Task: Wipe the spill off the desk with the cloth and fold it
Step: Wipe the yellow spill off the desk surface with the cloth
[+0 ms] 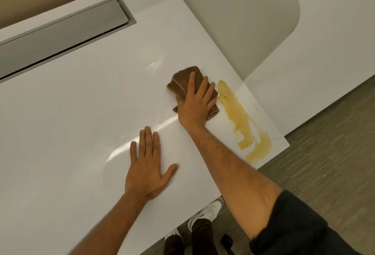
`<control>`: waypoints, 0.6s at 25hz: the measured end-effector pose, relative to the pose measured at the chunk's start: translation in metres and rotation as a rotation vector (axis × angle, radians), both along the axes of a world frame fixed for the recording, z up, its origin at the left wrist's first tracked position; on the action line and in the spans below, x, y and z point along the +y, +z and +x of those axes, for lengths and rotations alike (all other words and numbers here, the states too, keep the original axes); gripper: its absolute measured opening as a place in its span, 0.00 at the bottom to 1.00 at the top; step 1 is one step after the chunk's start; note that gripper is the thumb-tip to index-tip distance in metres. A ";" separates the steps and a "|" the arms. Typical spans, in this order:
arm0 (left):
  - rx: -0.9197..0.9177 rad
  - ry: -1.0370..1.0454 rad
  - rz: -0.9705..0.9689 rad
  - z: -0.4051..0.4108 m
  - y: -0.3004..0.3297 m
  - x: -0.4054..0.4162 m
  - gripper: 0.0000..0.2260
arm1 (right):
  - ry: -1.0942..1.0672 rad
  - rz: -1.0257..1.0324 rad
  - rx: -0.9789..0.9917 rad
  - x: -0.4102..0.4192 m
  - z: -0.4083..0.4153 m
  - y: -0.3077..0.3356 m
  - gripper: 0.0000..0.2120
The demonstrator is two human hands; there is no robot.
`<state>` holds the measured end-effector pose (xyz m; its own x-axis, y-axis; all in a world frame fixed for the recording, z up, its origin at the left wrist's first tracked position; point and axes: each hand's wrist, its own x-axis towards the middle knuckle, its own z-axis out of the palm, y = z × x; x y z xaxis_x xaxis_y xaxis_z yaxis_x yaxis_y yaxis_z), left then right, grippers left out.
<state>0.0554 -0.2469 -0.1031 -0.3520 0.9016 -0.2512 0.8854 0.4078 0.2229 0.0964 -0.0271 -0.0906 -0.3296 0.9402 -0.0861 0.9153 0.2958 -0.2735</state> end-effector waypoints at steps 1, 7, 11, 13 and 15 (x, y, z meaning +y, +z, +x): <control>0.001 -0.002 0.007 0.000 -0.001 0.000 0.46 | 0.020 -0.016 0.019 0.007 -0.011 0.000 0.40; 0.005 0.003 -0.002 -0.001 -0.003 -0.001 0.46 | 0.325 -0.005 0.101 0.021 -0.020 -0.004 0.37; -0.018 0.020 0.003 -0.001 -0.002 -0.001 0.47 | 0.501 0.027 0.159 -0.001 0.007 -0.005 0.34; -0.013 0.023 -0.001 -0.001 -0.002 0.000 0.47 | 0.522 0.055 0.135 -0.019 0.020 -0.009 0.34; -0.013 0.025 0.007 0.000 -0.002 0.000 0.46 | 0.527 0.094 0.119 -0.038 0.035 -0.013 0.35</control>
<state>0.0550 -0.2471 -0.1047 -0.3715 0.8943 -0.2495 0.8718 0.4285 0.2375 0.1316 -0.0649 -0.1040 -0.7607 0.6466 0.0568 0.6006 0.7343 -0.3165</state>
